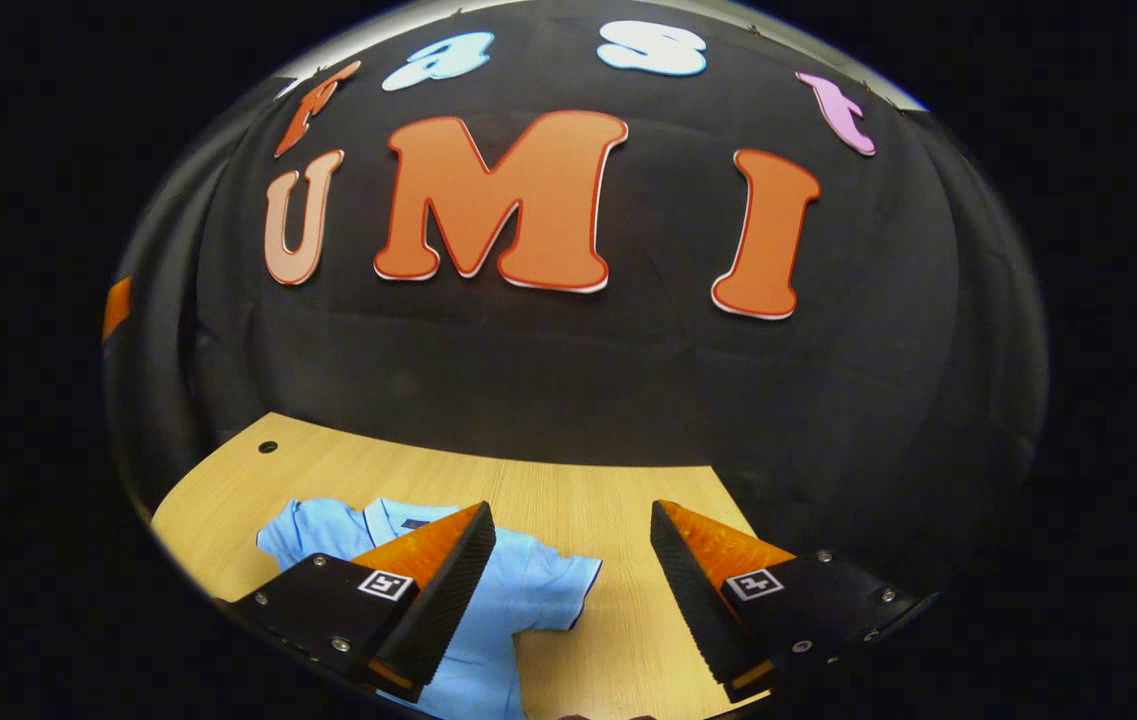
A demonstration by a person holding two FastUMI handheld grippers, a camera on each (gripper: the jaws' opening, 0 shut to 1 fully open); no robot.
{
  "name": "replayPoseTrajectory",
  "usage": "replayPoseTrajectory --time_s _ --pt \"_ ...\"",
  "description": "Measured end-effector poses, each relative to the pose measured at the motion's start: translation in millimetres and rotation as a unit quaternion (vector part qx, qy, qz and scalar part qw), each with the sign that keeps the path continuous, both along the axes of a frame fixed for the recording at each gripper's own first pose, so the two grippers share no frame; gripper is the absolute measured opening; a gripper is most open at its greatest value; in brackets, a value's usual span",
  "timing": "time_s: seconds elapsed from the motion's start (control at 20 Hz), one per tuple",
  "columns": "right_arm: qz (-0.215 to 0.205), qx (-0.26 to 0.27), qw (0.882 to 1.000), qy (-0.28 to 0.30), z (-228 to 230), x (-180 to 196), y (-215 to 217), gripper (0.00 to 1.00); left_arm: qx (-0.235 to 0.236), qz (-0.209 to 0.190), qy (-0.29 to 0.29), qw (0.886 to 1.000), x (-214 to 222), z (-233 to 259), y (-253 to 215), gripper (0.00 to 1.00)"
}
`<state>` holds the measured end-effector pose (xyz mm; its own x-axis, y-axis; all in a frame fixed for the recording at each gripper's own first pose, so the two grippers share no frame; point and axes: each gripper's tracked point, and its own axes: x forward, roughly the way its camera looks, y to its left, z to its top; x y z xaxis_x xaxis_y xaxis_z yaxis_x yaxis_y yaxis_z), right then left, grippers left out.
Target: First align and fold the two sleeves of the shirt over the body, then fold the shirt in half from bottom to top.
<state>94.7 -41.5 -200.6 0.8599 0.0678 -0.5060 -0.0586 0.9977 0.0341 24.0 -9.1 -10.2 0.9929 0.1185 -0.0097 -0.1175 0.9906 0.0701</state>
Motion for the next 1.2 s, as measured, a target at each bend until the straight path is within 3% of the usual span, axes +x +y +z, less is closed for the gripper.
replayPoseTrajectory --time_s 0.55,0.95,1.2 --pt "0.009 0.015 0.988 0.151 -119 42 -8 0.98 0.019 0.063 0.052 0.996 10 -29 18 1.0" --pt "0.032 0.028 0.961 0.274 -201 41 -4 0.95 0.038 0.102 0.078 0.991 8 -37 29 1.0" --pt "0.051 0.017 0.937 0.346 -243 33 -5 0.86 0.046 0.115 0.099 0.987 9 -46 24 1.0"
